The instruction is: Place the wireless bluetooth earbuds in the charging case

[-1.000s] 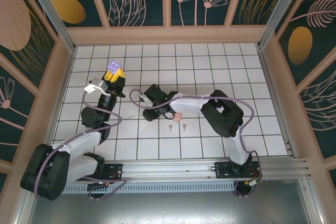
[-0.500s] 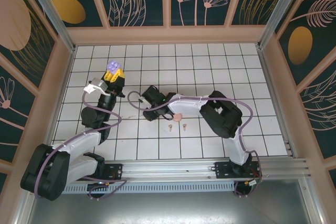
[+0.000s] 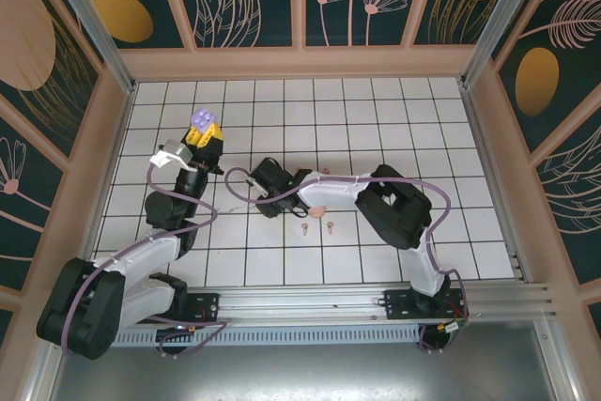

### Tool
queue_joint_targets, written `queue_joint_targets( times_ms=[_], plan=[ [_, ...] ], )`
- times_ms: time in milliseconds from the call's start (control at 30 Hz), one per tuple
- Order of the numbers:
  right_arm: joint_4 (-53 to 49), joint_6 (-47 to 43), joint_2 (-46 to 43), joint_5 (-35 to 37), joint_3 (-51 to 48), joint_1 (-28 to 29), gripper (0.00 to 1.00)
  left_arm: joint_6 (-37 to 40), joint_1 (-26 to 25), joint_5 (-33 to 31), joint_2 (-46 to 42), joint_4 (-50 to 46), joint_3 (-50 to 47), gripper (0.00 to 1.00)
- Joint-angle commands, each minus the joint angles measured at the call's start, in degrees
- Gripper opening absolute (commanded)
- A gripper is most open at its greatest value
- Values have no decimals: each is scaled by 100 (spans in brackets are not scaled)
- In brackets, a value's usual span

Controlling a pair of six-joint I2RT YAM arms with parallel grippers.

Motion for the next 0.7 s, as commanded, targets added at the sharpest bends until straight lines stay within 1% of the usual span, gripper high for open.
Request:
queue_joint_targets(
  times_ms=[0,133,167,233,267,367,400,600,667],
  plan=[
    [-210,26,189,-41,-158,155,32,-79,37,-50,-101,123,-32,0],
    [-128,92,146,-13,-251,181,30,-88,39,-50,-93,124,-32,0],
    [-104,113,121,-9,-278,182,27,-88,40,-51,-93,119,-32,0],
    [-69,140,82,6,-307,181,25,-103,44,-51,-92,124,-32,0],
    [-59,151,53,24,-316,181,23,-97,34,-50,-92,123,-32,0],
    [-35,176,-20,80,-340,183,21,-100,37,-46,-92,116,-23,0],
    [-24,180,-60,107,-350,181,18,-105,37,-41,-94,116,-22,0],
    [19,232,-319,281,-399,178,14,-140,37,-4,-75,106,2,0],
    [31,246,-425,328,-421,156,11,-147,32,2,-76,102,6,0]
  ],
)
